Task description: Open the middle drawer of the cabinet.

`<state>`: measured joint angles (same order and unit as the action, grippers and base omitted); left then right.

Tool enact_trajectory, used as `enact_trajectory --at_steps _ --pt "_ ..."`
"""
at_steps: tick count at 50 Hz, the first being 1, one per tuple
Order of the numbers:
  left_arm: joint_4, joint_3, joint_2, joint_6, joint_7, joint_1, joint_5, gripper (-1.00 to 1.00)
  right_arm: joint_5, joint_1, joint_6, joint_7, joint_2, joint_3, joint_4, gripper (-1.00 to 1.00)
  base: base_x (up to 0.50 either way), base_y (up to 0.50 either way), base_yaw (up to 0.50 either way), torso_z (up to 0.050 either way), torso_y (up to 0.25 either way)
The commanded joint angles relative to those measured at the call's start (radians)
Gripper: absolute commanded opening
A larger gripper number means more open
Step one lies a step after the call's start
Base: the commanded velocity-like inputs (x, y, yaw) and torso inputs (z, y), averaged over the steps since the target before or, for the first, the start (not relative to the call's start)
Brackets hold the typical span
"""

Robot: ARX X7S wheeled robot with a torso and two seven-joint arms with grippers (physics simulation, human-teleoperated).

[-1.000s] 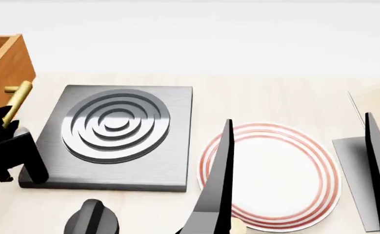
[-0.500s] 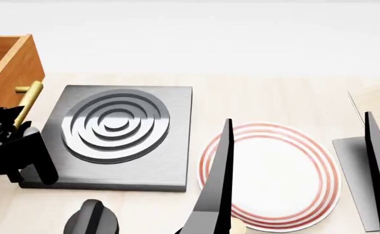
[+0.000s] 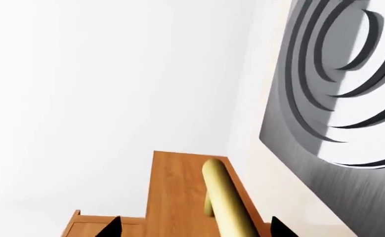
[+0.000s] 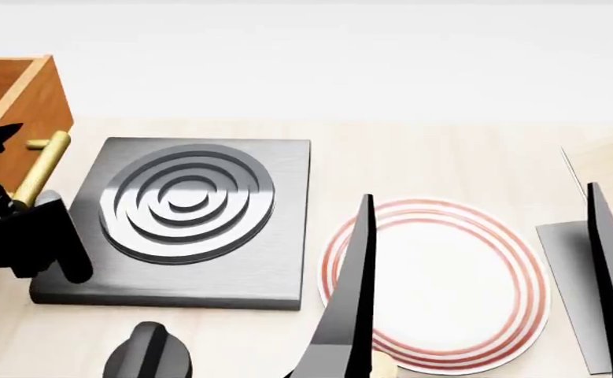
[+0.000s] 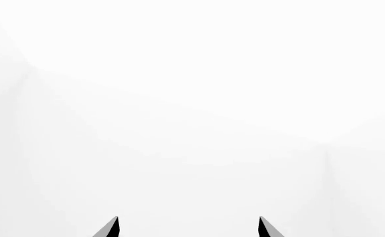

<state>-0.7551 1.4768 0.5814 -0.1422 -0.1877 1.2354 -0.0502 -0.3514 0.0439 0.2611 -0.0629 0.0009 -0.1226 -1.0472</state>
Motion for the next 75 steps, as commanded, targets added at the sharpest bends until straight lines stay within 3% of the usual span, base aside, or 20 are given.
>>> enact_trajectory --at_steps 1,27,44,57,75 --pt "-0.007 -0.015 -0.007 0.022 0.013 0.000 0.046 1.00 -0.003 -0.002 -0.001 0.000 0.000 -0.004 0.000 1.00 0.00 0.00 0.00 0.000 0.000" --pt "-0.090 -0.010 -0.050 0.074 -0.011 -0.064 0.043 1.00 -0.008 -0.009 -0.002 0.003 0.000 -0.015 0.000 1.00 0.00 0.00 0.00 0.000 0.000" --pt "0.414 -0.085 0.139 -0.094 -0.085 -0.074 -0.014 1.00 -0.007 -0.006 0.000 0.002 0.000 -0.016 0.000 1.00 0.00 0.00 0.00 0.000 0.000" --pt "0.635 -0.166 0.230 -0.142 -0.124 -0.090 -0.115 1.00 -0.007 -0.012 -0.013 0.003 0.000 -0.016 0.000 1.00 0.00 0.00 0.00 0.000 0.000" --pt "0.883 -0.383 0.330 -0.263 -0.209 -0.084 -0.453 1.00 -0.004 -0.014 -0.020 -0.004 0.000 -0.014 0.000 1.00 0.00 0.00 0.00 0.000 0.000"
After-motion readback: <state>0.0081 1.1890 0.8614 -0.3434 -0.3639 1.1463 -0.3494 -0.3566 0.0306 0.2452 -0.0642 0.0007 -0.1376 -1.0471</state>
